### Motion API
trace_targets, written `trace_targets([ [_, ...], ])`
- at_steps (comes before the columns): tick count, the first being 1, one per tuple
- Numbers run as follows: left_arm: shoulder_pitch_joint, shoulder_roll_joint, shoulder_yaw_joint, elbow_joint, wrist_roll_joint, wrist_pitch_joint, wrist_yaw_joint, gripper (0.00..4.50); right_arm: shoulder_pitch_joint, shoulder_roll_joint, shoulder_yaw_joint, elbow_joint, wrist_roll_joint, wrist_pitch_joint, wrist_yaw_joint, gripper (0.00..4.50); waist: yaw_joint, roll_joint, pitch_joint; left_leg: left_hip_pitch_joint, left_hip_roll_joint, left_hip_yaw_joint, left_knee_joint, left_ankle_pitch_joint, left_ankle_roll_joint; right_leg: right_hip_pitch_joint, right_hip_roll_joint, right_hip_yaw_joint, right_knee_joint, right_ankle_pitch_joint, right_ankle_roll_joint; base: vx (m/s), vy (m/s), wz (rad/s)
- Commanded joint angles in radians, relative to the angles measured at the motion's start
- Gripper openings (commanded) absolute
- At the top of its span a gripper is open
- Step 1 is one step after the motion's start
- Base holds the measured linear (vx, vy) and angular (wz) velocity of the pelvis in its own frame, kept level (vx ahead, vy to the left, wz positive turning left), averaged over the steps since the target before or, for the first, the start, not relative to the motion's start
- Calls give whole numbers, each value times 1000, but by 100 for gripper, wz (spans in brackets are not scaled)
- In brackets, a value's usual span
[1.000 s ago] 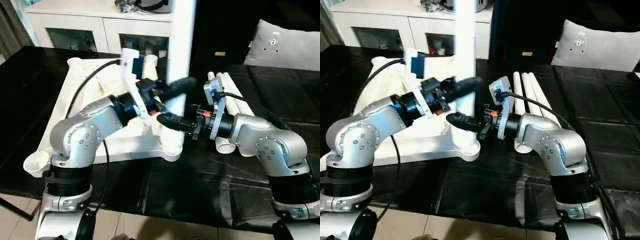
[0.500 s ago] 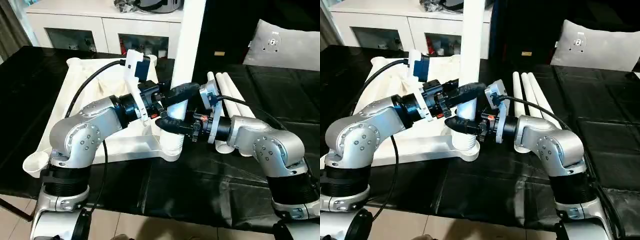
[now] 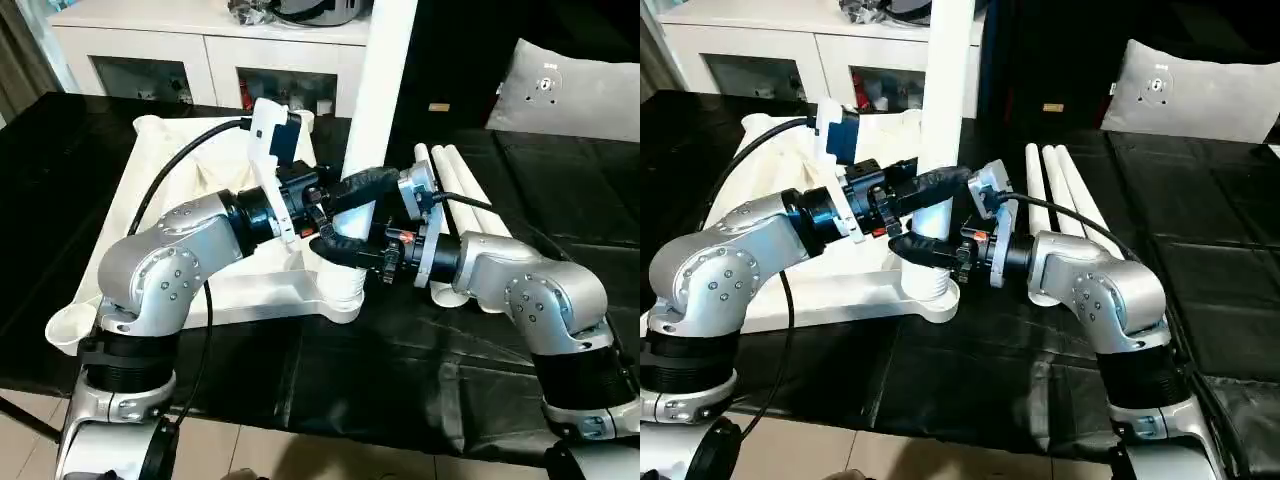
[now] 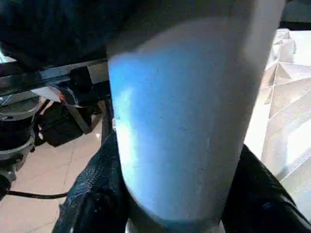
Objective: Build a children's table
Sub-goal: Pick table leg
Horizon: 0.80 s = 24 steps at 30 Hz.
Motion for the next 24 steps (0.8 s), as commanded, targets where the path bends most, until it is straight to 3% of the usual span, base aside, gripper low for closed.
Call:
trace_targets([
  [1, -14, -10, -7, -37, -35, 8, -11, 266, 3, -2, -12, 21, -16, 4, -35, 195, -1, -7, -77, 4, 34, -8, -61, -29, 6, 61, -69, 38, -70, -113, -200, 0, 0, 0],
  [4, -8, -26, 2, -54, -75, 15, -23, 293, 12, 12, -19, 25, -15, 20, -65, 195, 0, -7, -78, 4, 33, -7, -62, -30, 6, 61, -69, 38, -70, -112, -202, 0, 0, 0],
  [5, -5, -30, 6, -58, -86, 21, -22, 299, 15, 16, -18, 28, -21, 19, -75, 195, 0, -2, -78, 4, 34, -9, -61, -30, 4, 61, -70, 38, -69, -107, -205, 0, 0, 0],
  [11, -2, -42, 15, -63, -97, 24, -15, 347, 31, 32, -8, 27, -44, -10, -95, 195, -2, -4, -77, 4, 34, -8, -62, -42, -1, 62, -69, 38, -72, -113, -202, 0, 0, 0],
  [14, 3, -83, 59, -62, -179, 52, -3, 381, 44, 51, 2, 39, -86, -58, -143, 195, 0, -4, -77, 3, 34, -7, -62, -41, -5, 61, -70, 38, -71, -106, -207, 0, 0, 0],
  [17, 14, -87, 65, -65, -205, 64, -11, 396, 47, 64, 2, 32, -89, -67, -161, 195, -1, -4, -77, 4, 32, -8, -63, -46, -4, 61, -68, 38, -71, -107, -209, 0, 0, 0],
  [19, 29, -89, 67, -70, -232, 81, -29, 420, 47, 80, 1, 24, -85, -65, -175, 194, -2, 0, -76, 5, 33, -8, -63, -58, -5, 60, -68, 38, -73, -121, -203, 0, 0, 0],
  [20, 39, -92, 61, -67, -241, 92, -42, 425, 46, 83, 14, 13, -87, -61, -173, 194, -3, 7, -76, 6, 32, -9, -64, -64, -14, 59, -68, 38, -74, -134, -200, 0, 0, 0],
  [24, 39, -91, 34, -50, -199, 77, -50, 447, 44, 75, 40, 4, -96, -65, -153, 194, -6, 3, -76, 6, 34, -10, -66, -72, -13, 60, -66, 38, -75, -131, -193, 0, 0, 0],
])
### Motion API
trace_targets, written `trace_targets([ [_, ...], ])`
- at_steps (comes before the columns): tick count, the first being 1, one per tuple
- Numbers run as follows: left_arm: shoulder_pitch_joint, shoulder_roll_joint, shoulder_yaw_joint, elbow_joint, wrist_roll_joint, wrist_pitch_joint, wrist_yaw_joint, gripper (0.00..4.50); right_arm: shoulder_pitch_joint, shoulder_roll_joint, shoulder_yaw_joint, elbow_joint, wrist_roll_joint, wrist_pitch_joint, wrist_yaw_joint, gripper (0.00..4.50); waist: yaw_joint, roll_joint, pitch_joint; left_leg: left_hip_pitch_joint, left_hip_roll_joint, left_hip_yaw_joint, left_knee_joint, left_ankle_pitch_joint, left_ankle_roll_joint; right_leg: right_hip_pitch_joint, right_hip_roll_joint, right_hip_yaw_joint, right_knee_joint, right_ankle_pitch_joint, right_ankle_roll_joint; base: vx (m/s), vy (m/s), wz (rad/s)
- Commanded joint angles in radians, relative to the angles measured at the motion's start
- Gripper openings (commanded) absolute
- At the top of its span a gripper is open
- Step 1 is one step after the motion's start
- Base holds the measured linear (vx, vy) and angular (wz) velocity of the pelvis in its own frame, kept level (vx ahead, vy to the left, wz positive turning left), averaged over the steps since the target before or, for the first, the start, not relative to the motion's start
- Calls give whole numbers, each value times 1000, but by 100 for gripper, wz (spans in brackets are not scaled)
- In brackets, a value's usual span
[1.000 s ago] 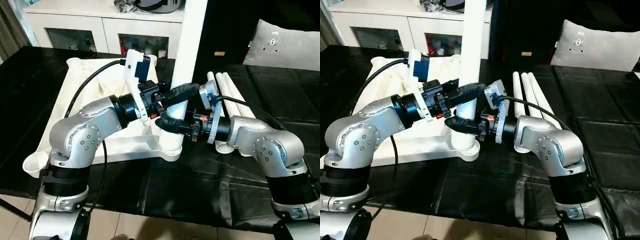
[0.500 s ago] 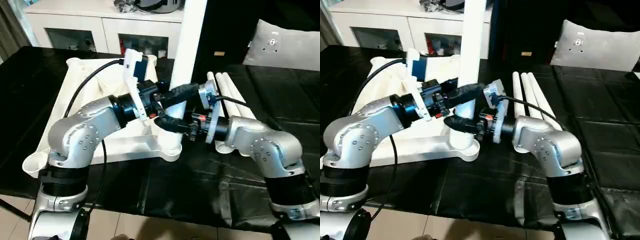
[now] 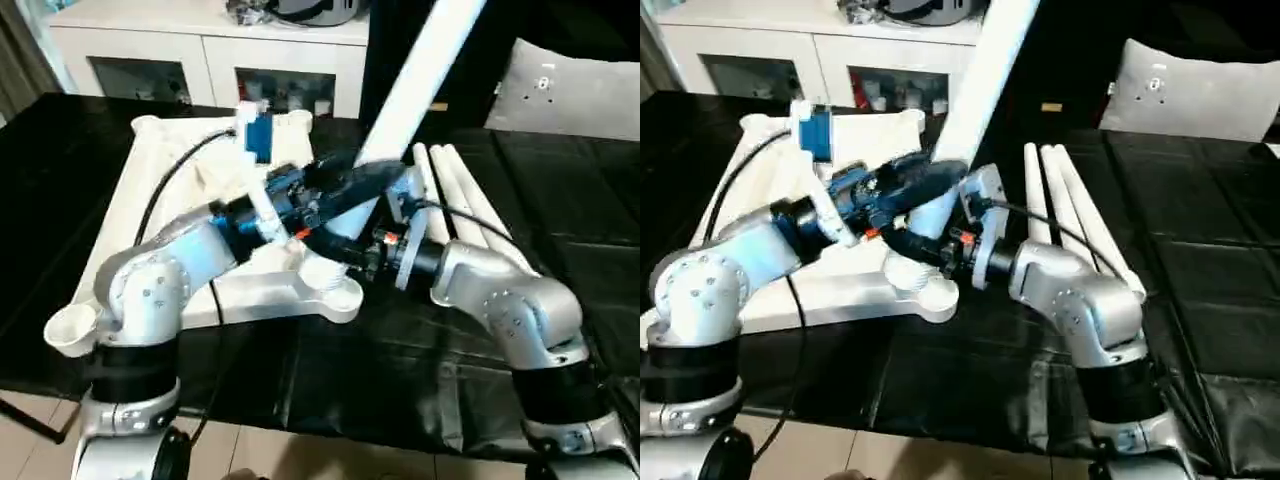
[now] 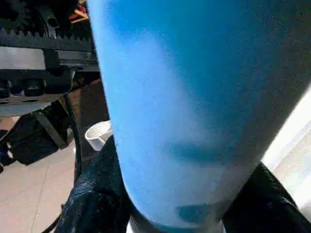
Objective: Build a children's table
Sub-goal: Pick table leg
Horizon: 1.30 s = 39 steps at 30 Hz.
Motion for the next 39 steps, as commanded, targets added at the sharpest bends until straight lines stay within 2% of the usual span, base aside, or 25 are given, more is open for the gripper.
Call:
trace_targets([
  [1, -16, -14, -74, -38, -7, 1, -58, 450, -3, -6, 21, 16, -30, -1, -9, 193, -2, 0, -74, 6, 34, -10, -67, -77, -12, 59, -67, 38, -77, -143, -189, 0, 0, 0],
  [4, -31, -32, -26, -30, -42, -18, -25, 450, -6, -2, 0, 26, -31, -25, -17, 193, 1, -9, -75, 5, 34, -8, -66, -69, -10, 61, -70, 40, -75, -148, -188, 0, 0, 0],
  [6, -24, -46, 7, -42, -75, -29, -12, 450, 2, 7, -24, 25, -21, -36, -28, 193, 0, -9, -74, 4, 34, -7, -65, -64, -6, 60, -70, 40, -76, -142, -192, 0, 0, 0],
  [8, 14, -73, 94, -77, -166, -32, 43, 450, 29, 48, -91, 20, -4, -48, -106, 193, 3, -12, -76, 1, 33, -7, -64, -49, -6, 61, -72, 39, -71, -126, -207, 0, 0, 0],
  [10, 25, -72, 113, -85, -176, -34, 60, 450, 37, 52, -100, 17, -10, -54, -127, 193, 3, -12, -75, 2, 35, -7, -65, -51, -11, 59, -70, 39, -71, -119, -211, 0, 0, 0],
  [13, 40, -46, 133, -89, -159, -36, 69, 450, 44, 67, -130, 16, -20, -60, -181, 193, 0, -14, -71, 4, 30, -7, -67, -77, -12, 57, -66, 38, -79, -183, -168, 0, 0, 0],
  [14, 72, 49, 80, -89, -21, -49, 32, 450, 59, 64, -138, 15, -42, -77, -207, 193, 1, -12, -70, 4, 32, -10, -71, -83, -11, 56, -67, 38, -82, -206, -154, 0, 0, 0],
  [15, 82, 81, 60, -88, 27, -53, 20, 450, 63, 61, -138, 15, -50, -83, -213, 193, -4, -10, -68, 4, 32, -10, -73, -99, -18, 52, -65, 38, -82, -254, -116, 0, 0, 0],
  [16, 93, 127, 26, -83, 81, -58, 6, 450, 68, 56, -137, 15, -62, -92, -216, 193, -5, -9, -68, 8, 32, -11, -74, -106, -22, 49, -65, 38, -85, -273, -103, 0, 0, 0],
  [17, 106, 202, -45, -75, 177, -88, -11, 450, 72, 53, -139, 15, -77, -98, -225, 193, -5, 3, -68, 10, 34, -14, -78, -112, -34, 46, -64, 39, -88, -275, -88, 0, 0, 0],
  [18, 107, 206, -49, -75, 182, -90, -12, 450, 72, 53, -139, 15, -77, -98, -225, 193, -4, 3, -70, 11, 36, -15, -79, -113, -36, 46, -65, 39, -85, -268, -86, 0, 0, 0],
  [19, 116, 240, -76, -75, 199, -101, -23, 450, 75, 51, -139, 14, -92, -101, -246, 193, -4, 17, -71, 13, 34, -15, -78, -111, -49, 44, -66, 38, -78, -241, -103, 0, 0, 0],
  [20, 121, 258, -90, -76, 208, -107, -29, 450, 77, 50, -139, 13, -100, -102, -256, 193, -5, 11, -72, 14, 34, -13, -78, -115, -56, 45, -65, 38, -79, -221, -118, 0, 0, 0],
  [21, 144, 334, -173, -71, 269, -141, -72, 450, 94, 35, -122, 7, -132, -113, -275, 193, -1, 36, -72, 16, 34, -18, -78, -117, -61, 42, -67, 38, -76, -209, -127, 0, 0, 0],
  [22, 150, 351, -194, -69, 285, -150, -85, 450, 98, 30, -117, 4, -141, -115, -278, 193, -5, 23, -71, 12, 33, -15, -80, -127, -61, 45, -64, 37, -77, -193, -130, 0, 0, 0],
  [23, 152, 357, -200, -69, 290, -153, -89, 450, 100, 28, -116, 3, -144, -116, -279, 193, -4, 19, -73, 13, 32, -13, -78, -122, -60, 47, -64, 39, -75, -170, -138, 0, 0, 0],
  [24, 173, 423, -290, -53, 371, -213, -156, 450, 114, 27, -116, -15, -147, -121, -289, 193, -3, 19, -72, 13, 32, -13, -78, -117, -57, 48, -65, 40, -77, -165, -142, 0, 0, 0],
  [25, 176, 430, -300, -51, 380, -220, -164, 450, 116, 27, -116, -18, -146, -122, -289, 193, 2, 20, -72, 12, 32, -14, -78, -115, -50, 47, -67, 40, -80, -171, -139, 0, 0, 0],
  [26, 198, 492, -388, -21, 477, -299, -255, 450, 130, 28, -120, -37, -146, -133, -286, 193, 1, 22, -73, 8, 32, -15, -80, -106, -47, 50, -68, 41, -79, -167, -137, 0, 0, 0],
  [28, 206, 508, -413, -7, 504, -332, -302, 434, 138, 18, -113, -44, -167, -145, -284, 193, 0, 20, -73, 11, 32, -13, -80, -112, -47, 49, -69, 42, -77, -180, -132, 0, 0, 0],
  [31, 204, 515, -432, 22, 520, -360, -323, 414, 141, 11, -106, -47, -184, -148, -289, 193, -2, 25, -71, 14, 34, -12, -83, -139, -66, 46, -69, 42, -77, -197, -148, 0, 0, 0],
  [33, 184, 525, -491, 155, 628, -513, -328, 412, 149, -5, -65, -40, -237, -152, -317, 193, -3, 24, -66, 11, 31, -14, -84, -158, -62, 46, -66, 42, -87, -225, -138, 0, 0, 0],
  [34, 176, 525, -502, 203, 654, -562, -333, 411, 153, -8, -54, -40, -251, -156, -326, 193, -2, 38, -68, 16, 29, -15, -84, -170, -70, 44, -68, 43, -85, -249, -129, 0, 0, 0],
  [36, 157, 515, -499, 277, 665, -606, -348, 393, 154, 4, -61, -48, -240, -138, -342, 193, -7, 29, -70, 15, 30, -16, -85, -181, -76, 47, -70, 44, -85, -253, -125, 0, 0, 0],
  [39, 142, 503, -490, 319, 663, -613, -358, 365, 150, 23, -87, -50, -209, -113, -352, 193, -10, 32, -72, 15, 33, -16, -85, -176, -75, 45, -70, 44, -80, -213, -148, 0, 0, 0],
])
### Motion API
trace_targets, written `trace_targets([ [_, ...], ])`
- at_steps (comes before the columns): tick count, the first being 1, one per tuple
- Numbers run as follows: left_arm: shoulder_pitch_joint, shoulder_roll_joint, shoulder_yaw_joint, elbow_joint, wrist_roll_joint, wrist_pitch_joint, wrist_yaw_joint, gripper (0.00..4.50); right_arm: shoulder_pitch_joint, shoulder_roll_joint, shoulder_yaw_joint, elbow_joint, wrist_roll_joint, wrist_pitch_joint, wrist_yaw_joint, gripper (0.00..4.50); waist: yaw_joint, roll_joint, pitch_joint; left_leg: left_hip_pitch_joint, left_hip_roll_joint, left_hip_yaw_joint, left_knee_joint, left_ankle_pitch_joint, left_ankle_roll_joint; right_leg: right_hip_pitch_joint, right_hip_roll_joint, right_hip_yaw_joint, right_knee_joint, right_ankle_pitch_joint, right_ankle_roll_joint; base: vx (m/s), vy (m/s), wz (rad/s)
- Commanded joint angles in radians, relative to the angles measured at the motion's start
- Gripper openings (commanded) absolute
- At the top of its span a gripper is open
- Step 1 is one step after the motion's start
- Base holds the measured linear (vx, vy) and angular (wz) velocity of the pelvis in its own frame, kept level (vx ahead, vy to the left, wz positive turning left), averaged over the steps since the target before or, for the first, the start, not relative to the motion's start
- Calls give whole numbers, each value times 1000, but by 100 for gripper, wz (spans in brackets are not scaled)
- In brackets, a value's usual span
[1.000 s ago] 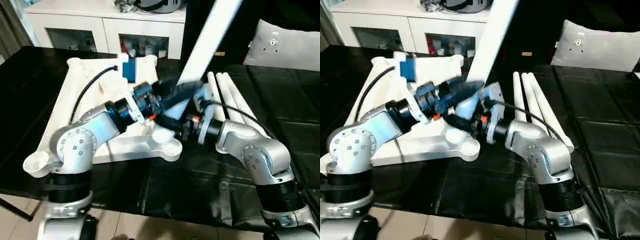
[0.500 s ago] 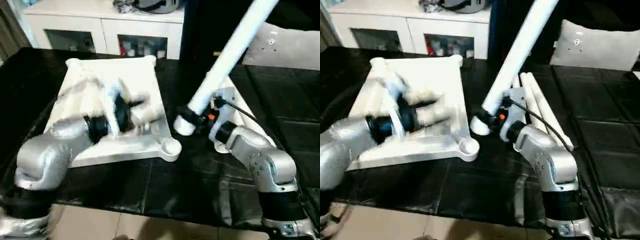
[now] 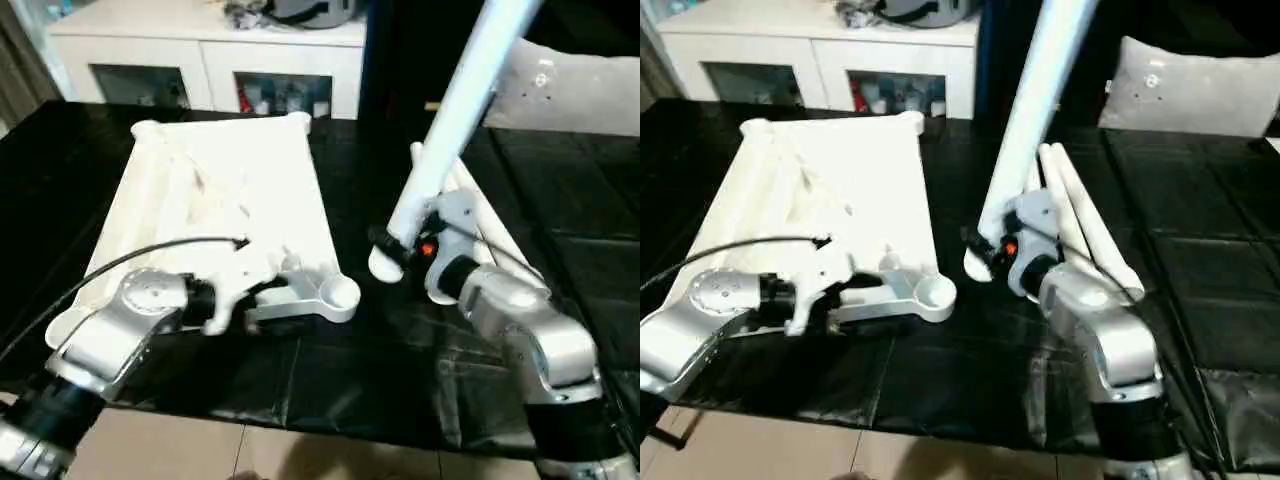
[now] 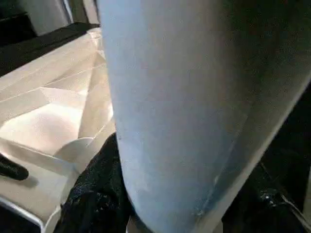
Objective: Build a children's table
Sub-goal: Pick table leg, then insert table leg to table base
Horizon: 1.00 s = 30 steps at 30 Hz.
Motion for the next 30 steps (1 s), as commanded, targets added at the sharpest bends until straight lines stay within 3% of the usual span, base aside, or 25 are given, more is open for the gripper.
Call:
trace_targets([
  [1, -35, -9, 6, 39, 10, -19, -15, 357, -9, 11, -24, -22, 28, -2, -1, 193, -1, 8, -72, 11, 34, -15, -79, -176, -65, 47, -71, 41, -77, -203, -161, 0, 0, 0],
  [3, -47, -13, 5, 79, 15, -24, -31, 352, -12, 19, -30, -21, 31, -46, 20, 193, -1, 8, -72, 11, 34, -14, -78, -171, -59, 46, -72, 42, -76, -183, -174, 0, 0, 0],
  [4, -61, -13, -3, 131, 33, -45, -43, 336, -18, 38, -45, -17, 42, -94, 34, 193, 0, 2, -73, 8, 34, -12, -76, -162, -51, 47, -74, 43, -76, -177, -175, 0, 0, 0],
  [5, -61, -13, -3, 131, 33, -45, -43, 323, -18, 38, -45, -17, 42, -94, 34, 193, 0, 5, -75, 8, 35, -13, -76, -152, -51, 49, -76, 43, -72, -169, -174, 0, 0, 0],
  [7, -73, -24, 1, 188, 32, -73, -71, 309, -21, 44, -46, -15, 45, -102, 29, 193, 0, 3, -73, 8, 34, -13, -76, -146, -46, 49, -74, 43, -76, -170, -174, 0, 0, 0],
  [8, -87, -44, 19, 236, 15, -88, -105, 309, -16, 31, -20, -10, 27, -148, 62, 193, -1, 6, -74, 7, 34, -13, -76, -140, -47, 49, -76, 43, -74, -152, -183, 0, 0, 0],
  [9, -91, -50, 25, 248, 7, -88, -117, 284, -13, 24, -9, -12, 21, -148, 72, 193, -1, 4, -73, 9, 34, -11, -75, -144, -47, 49, -74, 43, -75, -153, -184, 0, 0, 0],
  [12, -97, -56, 27, 258, 4, -96, -130, 263, -5, 16, 2, -28, 34, -92, 80, 193, 0, 5, -73, 9, 37, -12, -77, -154, -44, 50, -77, 44, -74, -161, -195, 0, 0, 0],
  [13, -99, -57, 27, 263, 3, -97, -136, 263, -1, 11, 7, -36, 44, -79, 96, 193, 1, 0, -72, 10, 36, -12, -77, -158, -39, 52, -78, 44, -75, -171, -197, 0, 0, 0],
  [14, -105, -61, 27, 277, 4, -100, -143, 252, 6, 10, 10, -44, 58, -74, 116, 193, 1, 4, -72, 10, 38, -12, -77, -158, -38, 50, -79, 44, -76, -178, -196, 0, 0, 0],
  [18, -115, -73, 33, 307, 7, -111, -153, 217, 18, 12, 15, -55, 89, -74, 161, 193, 4, 3, -72, 9, 40, -13, -77, -161, -33, 50, -80, 44, -76, -183, -196, 0, 0, 0],
  [19, -120, -82, 40, 325, 12, -121, -161, 202, 18, 11, 17, -53, 94, -76, 167, 193, 2, -5, -72, 8, 39, -12, -77, -157, -31, 51, -79, 44, -77, -184, -195, 0, 0, 0],
  [21, -123, -90, 48, 342, 18, -131, -170, 184, 18, 9, 20, -51, 100, -73, 174, 193, 4, -1, -72, 9, 39, -12, -76, -150, -30, 50, -81, 44, -77, -190, -194, 0, 0, 0],
  [23, -124, -93, 50, 349, 20, -135, -173, 179, 17, 7, 22, -50, 102, -69, 176, 193, 5, -5, -72, 8, 40, -12, -77, -145, -28, 51, -82, 44, -76, -187, -196, 0, 0, 0],
  [27, -128, -93, 46, 366, 32, -144, -170, 144, 8, -1, 33, -35, 89, -79, 193, 193, 7, -1, -72, 9, 41, -12, -77, -148, -28, 48, -81, 44, -76, -186, -193, 0, 0, 0],
  [30, -136, -95, 45, 379, 34, -145, -174, 124, -2, -13, 51, -20, 64, -99, 213, 193, 7, -3, -71, 9, 41, -12, -77, -156, -31, 48, -81, 44, -77, -193, -194, 0, 0, 0],
])
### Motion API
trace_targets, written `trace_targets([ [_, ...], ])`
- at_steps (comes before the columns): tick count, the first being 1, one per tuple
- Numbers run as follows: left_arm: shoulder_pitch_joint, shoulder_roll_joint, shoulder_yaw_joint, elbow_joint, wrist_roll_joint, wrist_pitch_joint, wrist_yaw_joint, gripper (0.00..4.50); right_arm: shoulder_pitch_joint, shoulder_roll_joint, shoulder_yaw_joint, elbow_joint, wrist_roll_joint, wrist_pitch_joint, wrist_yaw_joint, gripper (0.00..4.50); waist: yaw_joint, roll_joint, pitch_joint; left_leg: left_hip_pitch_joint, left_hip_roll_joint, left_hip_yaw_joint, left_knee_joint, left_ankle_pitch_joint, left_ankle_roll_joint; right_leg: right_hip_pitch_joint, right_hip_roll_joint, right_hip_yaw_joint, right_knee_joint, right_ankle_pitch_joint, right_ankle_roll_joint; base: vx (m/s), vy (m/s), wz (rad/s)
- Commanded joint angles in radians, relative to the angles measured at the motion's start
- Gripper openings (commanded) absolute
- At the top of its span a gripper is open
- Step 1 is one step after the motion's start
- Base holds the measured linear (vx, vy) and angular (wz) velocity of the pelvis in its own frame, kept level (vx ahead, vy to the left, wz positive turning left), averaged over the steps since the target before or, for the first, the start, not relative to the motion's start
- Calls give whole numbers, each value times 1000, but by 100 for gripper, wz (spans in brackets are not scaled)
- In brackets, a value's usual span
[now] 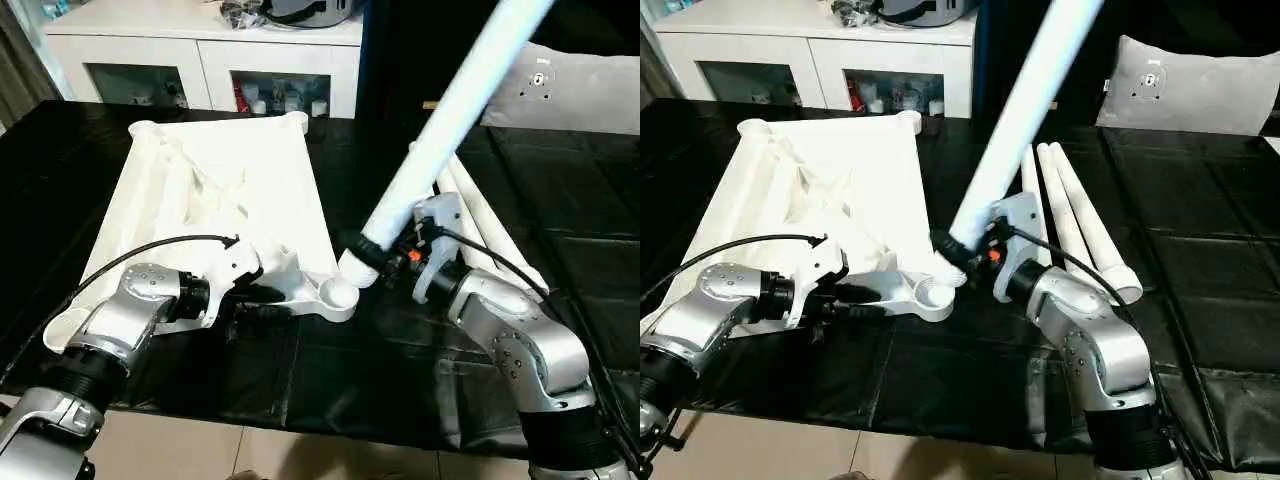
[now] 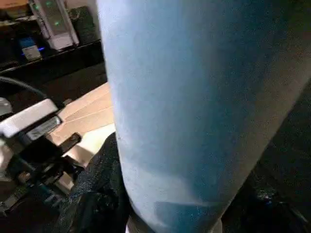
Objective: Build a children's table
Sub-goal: Insert table leg to table base
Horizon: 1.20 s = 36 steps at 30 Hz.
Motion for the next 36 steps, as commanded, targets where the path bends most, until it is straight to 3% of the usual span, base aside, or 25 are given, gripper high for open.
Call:
trace_targets([
  [1, -22, 0, 10, 12, 10, -8, -6, 103, -21, -8, 8, 0, -21, -14, 13, 193, 3, 0, -71, 10, 40, -13, -77, -152, -32, 50, -82, 44, -76, -192, -193, 0, 0, 0],
  [14, -27, 5, -28, 73, 111, -108, -8, 6, -53, -31, 72, 66, -50, 0, 68, 193, 7, -2, -71, 9, 42, -14, -78, -152, -30, 51, -85, 44, -77, -199, -192, 0, 0, 0],
  [18, -21, -6, -22, 40, 110, -125, -34, 6, -77, -39, 95, 102, -61, 10, 84, 193, 1, -5, -72, 8, 41, -13, -76, -144, -26, 52, -85, 44, -75, -183, -202, 0, 0, 0],
  [19, -20, -6, -22, 40, 110, -125, -35, 6, -77, -39, 95, 102, -61, 10, 84, 193, 0, -12, -72, 7, 42, -13, -76, -142, -24, 53, -84, 43, -75, -184, -203, 0, 0, 0],
  [24, 20, 6, -37, -87, 65, -84, -137, 0, -99, -51, 134, 163, -96, -6, 109, 193, 0, -9, -73, 9, 47, -11, -75, -116, -19, 48, -86, 43, -69, -142, -220, 0, 0, 0],
  [25, 25, 8, -40, -99, 65, -85, -143, 0, -106, -53, 144, 177, -108, -10, 113, 193, 0, -15, -74, 9, 45, -9, -74, -115, -17, 50, -85, 43, -69, -128, -226, 0, 0, 0],
  [29, 25, 5, -41, -99, 80, -102, -124, 0, -107, -58, 159, 187, -118, 0, 130, 193, 12, -16, -71, 12, 47, -9, -76, -131, -14, 48, -86, 43, -71, -165, -212, 0, 0, 0],
  [36, 14, -8, -20, -77, 133, -111, -66, 0, -102, -69, 184, 184, -119, 26, 165, 193, 13, -19, -68, 14, 47, -11, -80, -166, -25, 45, -87, 44, -78, -229, -190, 0, 0, 0],
])
